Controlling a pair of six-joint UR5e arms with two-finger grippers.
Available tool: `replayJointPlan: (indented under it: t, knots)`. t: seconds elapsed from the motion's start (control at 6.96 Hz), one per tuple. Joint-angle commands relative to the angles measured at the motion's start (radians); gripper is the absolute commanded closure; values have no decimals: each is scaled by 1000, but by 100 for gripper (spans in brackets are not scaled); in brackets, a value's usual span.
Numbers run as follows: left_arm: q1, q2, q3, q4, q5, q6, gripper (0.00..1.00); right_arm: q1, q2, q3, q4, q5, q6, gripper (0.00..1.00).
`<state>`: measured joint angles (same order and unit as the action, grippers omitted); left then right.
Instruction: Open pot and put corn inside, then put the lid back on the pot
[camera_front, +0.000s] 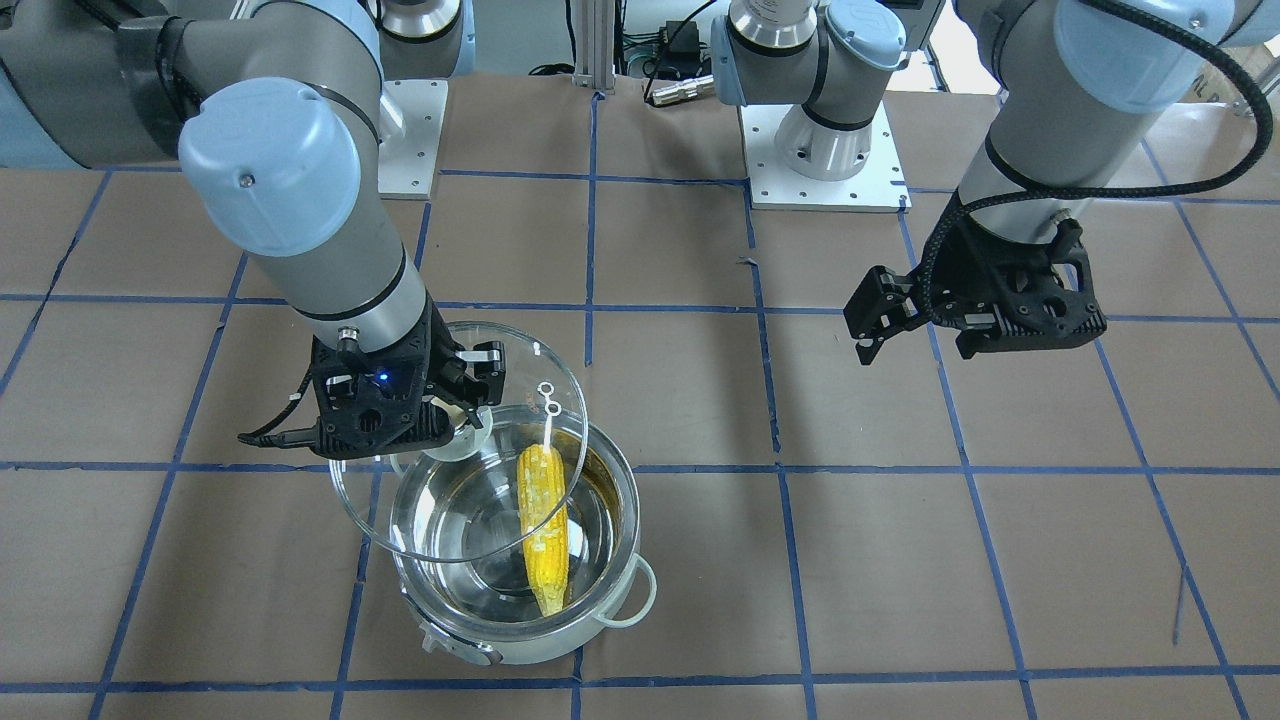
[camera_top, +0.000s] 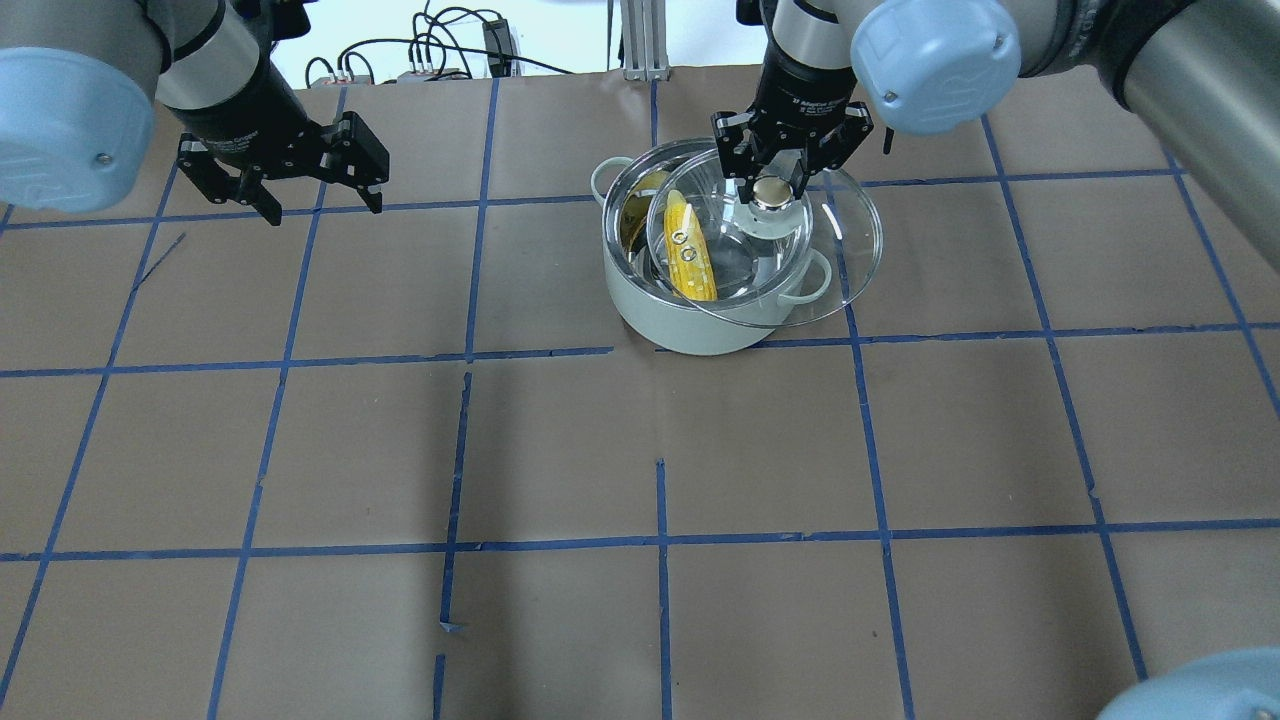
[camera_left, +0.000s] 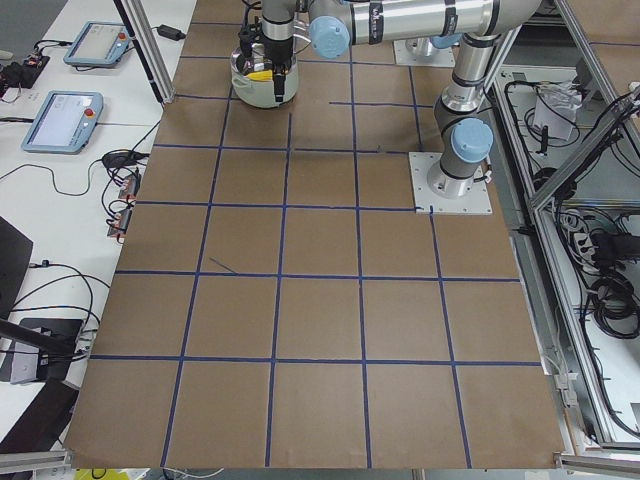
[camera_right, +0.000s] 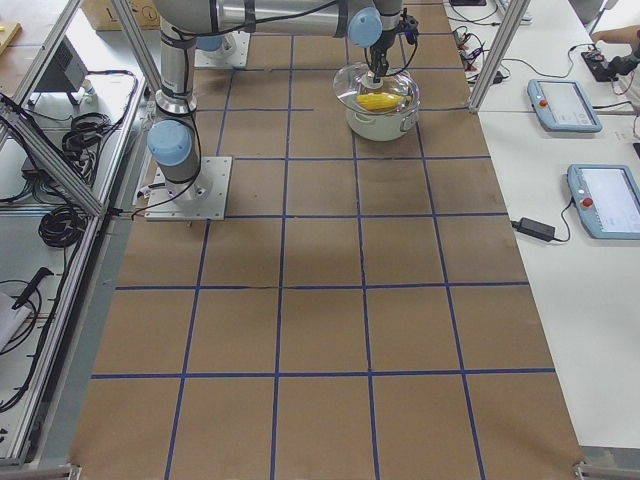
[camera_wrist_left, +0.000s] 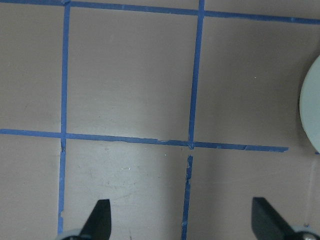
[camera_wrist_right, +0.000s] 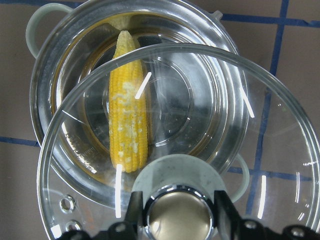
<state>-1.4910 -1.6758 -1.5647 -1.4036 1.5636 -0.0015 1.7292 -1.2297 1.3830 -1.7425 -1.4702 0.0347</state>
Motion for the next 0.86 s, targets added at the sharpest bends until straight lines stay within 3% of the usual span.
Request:
replayJointPlan:
  t: [0.0,0.29,0.72]
  knots:
    - [0,4,-1,-2,1,0,0,15,15,-28,-31,-15,1,67]
    - [0,4,-1,-2,1,0,0,20,39,-82,-61,-38,1,67]
    - [0,8,0,-2,1,0,0,38,58,-87,-106,-56,1,67]
